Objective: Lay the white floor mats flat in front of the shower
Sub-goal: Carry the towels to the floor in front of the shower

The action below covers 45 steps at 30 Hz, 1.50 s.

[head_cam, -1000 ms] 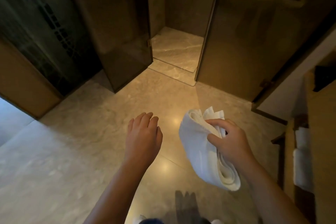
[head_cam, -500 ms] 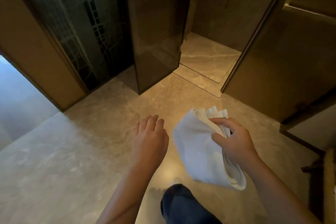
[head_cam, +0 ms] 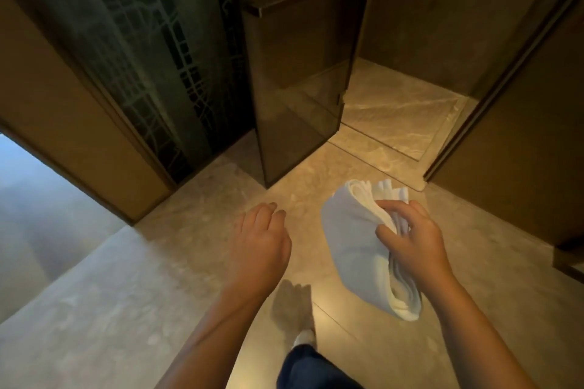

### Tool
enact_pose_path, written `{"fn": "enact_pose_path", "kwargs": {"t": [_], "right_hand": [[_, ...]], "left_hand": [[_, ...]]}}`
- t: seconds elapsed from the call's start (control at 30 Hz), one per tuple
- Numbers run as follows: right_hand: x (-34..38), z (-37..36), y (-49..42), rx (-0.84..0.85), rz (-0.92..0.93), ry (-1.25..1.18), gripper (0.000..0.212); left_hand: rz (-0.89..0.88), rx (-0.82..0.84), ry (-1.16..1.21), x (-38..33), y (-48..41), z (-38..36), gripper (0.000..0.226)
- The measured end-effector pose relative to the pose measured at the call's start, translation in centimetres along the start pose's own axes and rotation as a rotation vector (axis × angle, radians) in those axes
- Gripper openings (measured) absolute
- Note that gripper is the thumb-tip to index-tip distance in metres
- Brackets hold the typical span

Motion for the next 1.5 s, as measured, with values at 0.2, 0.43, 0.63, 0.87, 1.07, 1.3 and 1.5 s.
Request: {"fn": "enact_pose_path", "kwargs": {"t": [0.2,0.43,0.63,0.87,1.07,1.3,1.5], "right_hand": [[2.7,-1.5,-7.3,-0.013,-0.013,-0.023,0.029],[2.1,-4.2,-12.3,-0.05,-0.121,0.086,0.031],[3.5,-6.8,-16.0,-0.169,-0.265,0.074,0.029],[6.7,-8.5,-19.0,-0.427,-0.439,0.071,0.027],[7.7,-7.6,-21.2,-0.564,-0.497,0.05,0.025],[4.0,-4.6,-25.4,-0.588,-0.553,0.057,0.026],[-2.7,0.0,-32.2,-0.54,-0.54,0.054,0.028]], "left_hand": [[-0.027,0.011,0.024,3.6,-7.7,-1.6,0.029],[-0.106,0.063,0.102,7.5,-14.0,-4.0,0.032],[-0.266,0.129,0.158,11.5,-21.9,-6.9,0.037],[-0.489,0.188,0.303,13.4,-31.5,-9.3,0.023],[-0.586,0.24,0.391,11.7,-35.6,-11.6,0.028],[-0.666,0.248,0.406,7.5,-40.3,-15.2,0.028],[-0.647,0.246,0.337,1.7,-45.8,-20.2,0.028]]}}
Point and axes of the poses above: each hand's wrist, its own y-axis away from the middle knuckle, its own z-axis out of the back of the hand, x = y × z, the point moved 3 cm from there along -y, towards the middle knuckle, and after that the axes turned 4 degrees about -z, right-handed, at the moved point
